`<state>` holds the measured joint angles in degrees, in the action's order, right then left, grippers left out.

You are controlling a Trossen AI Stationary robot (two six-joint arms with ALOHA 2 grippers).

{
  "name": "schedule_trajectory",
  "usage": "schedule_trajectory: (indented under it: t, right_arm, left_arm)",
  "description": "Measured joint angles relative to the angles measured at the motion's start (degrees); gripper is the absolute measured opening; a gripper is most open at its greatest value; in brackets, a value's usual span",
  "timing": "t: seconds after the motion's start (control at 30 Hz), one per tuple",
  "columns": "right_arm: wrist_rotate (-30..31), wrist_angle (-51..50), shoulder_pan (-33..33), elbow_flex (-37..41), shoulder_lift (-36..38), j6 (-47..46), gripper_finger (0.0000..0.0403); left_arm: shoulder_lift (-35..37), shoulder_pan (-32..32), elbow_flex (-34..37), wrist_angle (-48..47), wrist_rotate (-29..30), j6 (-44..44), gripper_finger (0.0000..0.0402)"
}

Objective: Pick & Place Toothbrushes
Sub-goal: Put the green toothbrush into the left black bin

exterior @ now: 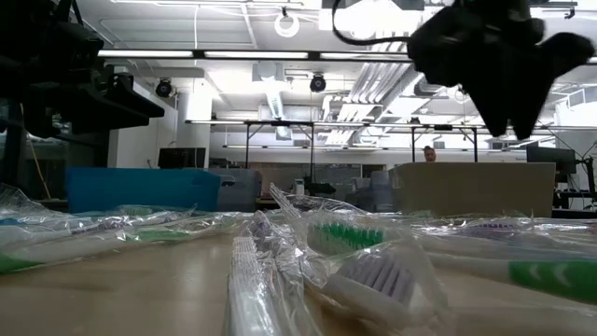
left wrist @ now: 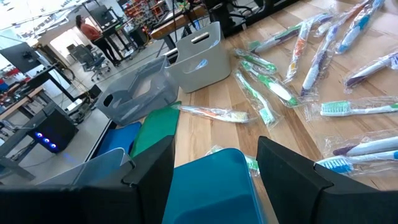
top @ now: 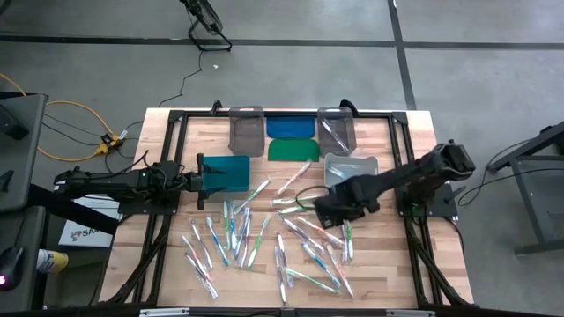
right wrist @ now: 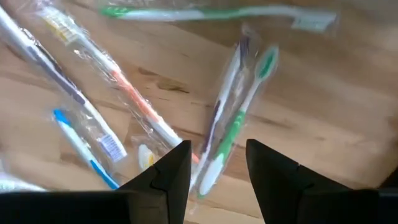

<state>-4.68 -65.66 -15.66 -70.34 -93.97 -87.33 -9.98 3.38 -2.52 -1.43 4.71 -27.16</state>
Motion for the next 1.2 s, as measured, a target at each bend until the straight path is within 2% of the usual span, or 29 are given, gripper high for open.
schedule_trajectory:
  t: [0.2, 0.37, 0.53, 0.87, 1.2]
  right_arm:
    - [0.4, 2.8, -4.6, 5.2, 0.0, -10.6, 0.0146]
    - [0.7, 7.7, -6.2, 10.6, 0.0, -14.5, 0.0146]
    - [2.4, 15.1, -6.1, 14.9, 0.0, -14.8, 0.0146]
    - [2.3, 16.2, -6.1, 18.3, 0.0, -15.1, 0.0146]
    - [2.6, 24.2, -6.1, 23.4, 0.3, -15.1, 0.0146]
  left_arm:
    - [0.0, 0.0, 0.0, 0.0, 0.0, 0.0, 0.0219]
    - [0.0, 0.0, 0.0, 0.0, 0.0, 0.0, 0.0219]
    - [0.0, 0.0, 0.0, 0.0, 0.0, 0.0, 0.0219]
    - [0.0, 0.0, 0.0, 0.0, 0.0, 0.0, 0.0219]
    - [0.0, 0.0, 0.0, 0.0, 0.0, 0.0, 0.0219]
